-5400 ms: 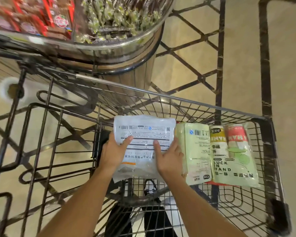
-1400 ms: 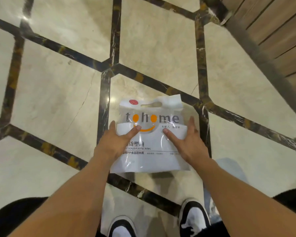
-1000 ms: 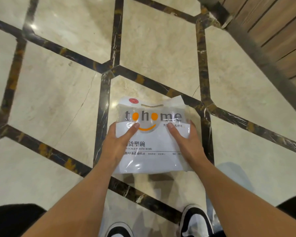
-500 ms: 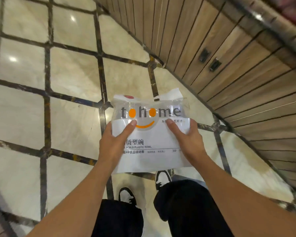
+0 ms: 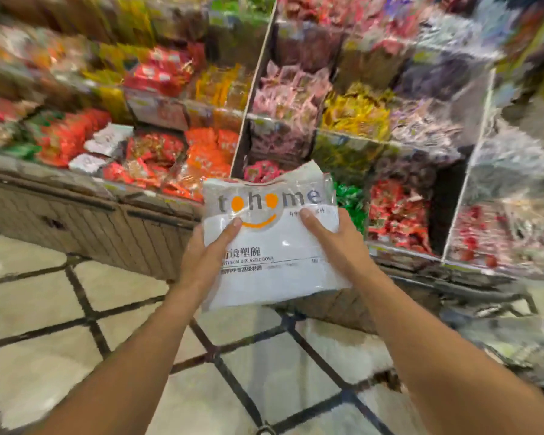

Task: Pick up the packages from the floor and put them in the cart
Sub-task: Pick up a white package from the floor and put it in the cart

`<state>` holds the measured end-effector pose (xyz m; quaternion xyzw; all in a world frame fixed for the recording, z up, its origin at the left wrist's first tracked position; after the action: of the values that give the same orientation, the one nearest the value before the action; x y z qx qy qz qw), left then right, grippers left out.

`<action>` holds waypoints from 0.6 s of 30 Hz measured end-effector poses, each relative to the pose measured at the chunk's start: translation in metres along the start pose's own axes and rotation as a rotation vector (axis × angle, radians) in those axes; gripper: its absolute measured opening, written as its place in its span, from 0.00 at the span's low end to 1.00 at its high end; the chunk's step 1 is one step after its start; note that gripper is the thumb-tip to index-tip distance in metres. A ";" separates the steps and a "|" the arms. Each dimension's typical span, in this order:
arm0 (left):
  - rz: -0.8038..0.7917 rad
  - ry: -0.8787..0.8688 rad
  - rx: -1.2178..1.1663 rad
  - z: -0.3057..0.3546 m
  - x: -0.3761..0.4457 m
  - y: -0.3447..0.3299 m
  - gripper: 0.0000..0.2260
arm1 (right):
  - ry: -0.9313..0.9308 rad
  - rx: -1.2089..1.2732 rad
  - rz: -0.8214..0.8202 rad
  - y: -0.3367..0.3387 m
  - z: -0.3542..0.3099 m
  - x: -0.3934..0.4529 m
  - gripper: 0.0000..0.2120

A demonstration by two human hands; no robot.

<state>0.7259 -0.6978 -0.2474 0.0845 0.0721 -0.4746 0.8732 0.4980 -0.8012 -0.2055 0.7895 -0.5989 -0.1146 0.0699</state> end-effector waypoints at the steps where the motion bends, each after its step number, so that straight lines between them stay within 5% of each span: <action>1: -0.060 -0.032 0.007 0.024 -0.005 -0.017 0.23 | 0.013 0.015 0.057 0.026 -0.014 -0.011 0.29; 3: -0.177 -0.105 0.011 0.065 -0.017 -0.052 0.17 | 0.021 0.039 0.165 0.073 -0.037 -0.036 0.28; 5: -0.303 -0.138 0.021 0.099 -0.036 -0.094 0.27 | 0.040 0.043 0.286 0.123 -0.053 -0.064 0.24; 10: -0.584 -0.233 0.052 0.164 -0.102 -0.197 0.19 | 0.099 0.006 0.539 0.241 -0.078 -0.144 0.41; 14: -0.735 -0.292 0.051 0.203 -0.178 -0.278 0.10 | 0.125 0.008 0.683 0.330 -0.093 -0.222 0.38; 18: -0.886 -0.352 0.062 0.222 -0.260 -0.359 0.19 | 0.124 -0.017 0.849 0.418 -0.088 -0.300 0.33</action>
<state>0.2939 -0.7261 -0.0055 -0.0099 -0.0621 -0.8101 0.5829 0.0561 -0.6291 0.0123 0.4777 -0.8644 -0.0330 0.1535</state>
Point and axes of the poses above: each hand's wrist, its own x-axis towards the middle knuckle, its own y-axis out of the back of the hand, z = x × y, the point moved 3 cm from there along x, towards the middle knuckle, and after that the axes turned 9 degrees about x, right-handed, at the moved point
